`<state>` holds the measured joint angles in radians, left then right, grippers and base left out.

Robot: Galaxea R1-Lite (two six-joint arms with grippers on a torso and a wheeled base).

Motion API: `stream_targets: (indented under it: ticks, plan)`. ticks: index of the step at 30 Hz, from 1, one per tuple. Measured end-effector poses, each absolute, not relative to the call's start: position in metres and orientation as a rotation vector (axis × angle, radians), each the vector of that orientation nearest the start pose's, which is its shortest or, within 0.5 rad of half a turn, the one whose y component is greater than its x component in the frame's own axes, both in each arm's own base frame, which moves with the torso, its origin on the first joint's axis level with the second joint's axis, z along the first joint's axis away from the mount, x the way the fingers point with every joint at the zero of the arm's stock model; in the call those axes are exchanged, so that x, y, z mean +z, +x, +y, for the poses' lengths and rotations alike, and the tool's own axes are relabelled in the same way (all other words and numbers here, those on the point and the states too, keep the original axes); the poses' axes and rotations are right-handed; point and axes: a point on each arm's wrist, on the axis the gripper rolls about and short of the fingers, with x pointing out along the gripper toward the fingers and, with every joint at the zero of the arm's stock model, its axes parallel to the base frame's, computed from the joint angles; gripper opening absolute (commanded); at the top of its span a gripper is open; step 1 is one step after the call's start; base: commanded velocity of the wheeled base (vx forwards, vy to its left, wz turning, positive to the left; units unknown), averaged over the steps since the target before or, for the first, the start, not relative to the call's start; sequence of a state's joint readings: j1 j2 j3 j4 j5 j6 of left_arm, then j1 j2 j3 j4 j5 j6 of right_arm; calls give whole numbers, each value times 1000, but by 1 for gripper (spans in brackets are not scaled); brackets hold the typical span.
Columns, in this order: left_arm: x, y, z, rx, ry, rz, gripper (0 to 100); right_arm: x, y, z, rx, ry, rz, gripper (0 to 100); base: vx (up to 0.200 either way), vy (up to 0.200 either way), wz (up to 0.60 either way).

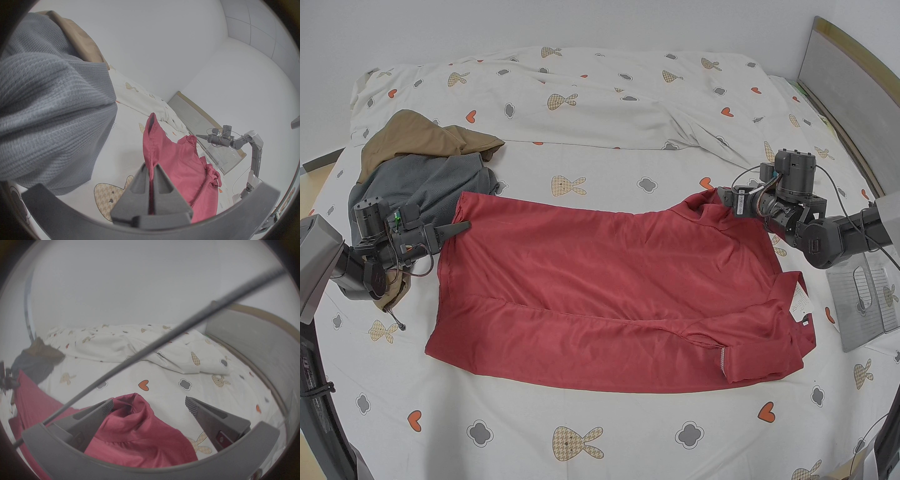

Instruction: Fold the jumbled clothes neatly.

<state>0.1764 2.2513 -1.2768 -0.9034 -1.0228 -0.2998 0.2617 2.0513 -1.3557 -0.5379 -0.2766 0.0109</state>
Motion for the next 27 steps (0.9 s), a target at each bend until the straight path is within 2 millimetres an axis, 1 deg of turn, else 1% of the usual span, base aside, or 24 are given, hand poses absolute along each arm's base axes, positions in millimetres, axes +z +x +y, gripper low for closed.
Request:
stream_targets:
  ticks: [3,7,11,18,27]
  plan:
    - [124,438,58,-832,-320,184,0,194,410,106,-8,-121,157,100,0,0,0]
    - [123,438,58,-835,-305,165,0,185,414,111,2,-175,177,100,0,0,0]
    - [120,438,58,-836,-306,166,0,180,419,114,-3,-192,180,100,0,0,0]
    - [118,438,58,-836,-309,171,0,178,430,114,-51,-201,168,100,0,0,0]
    - [117,439,57,-836,-318,180,0,176,430,117,-45,-194,171,100,0,0,0]
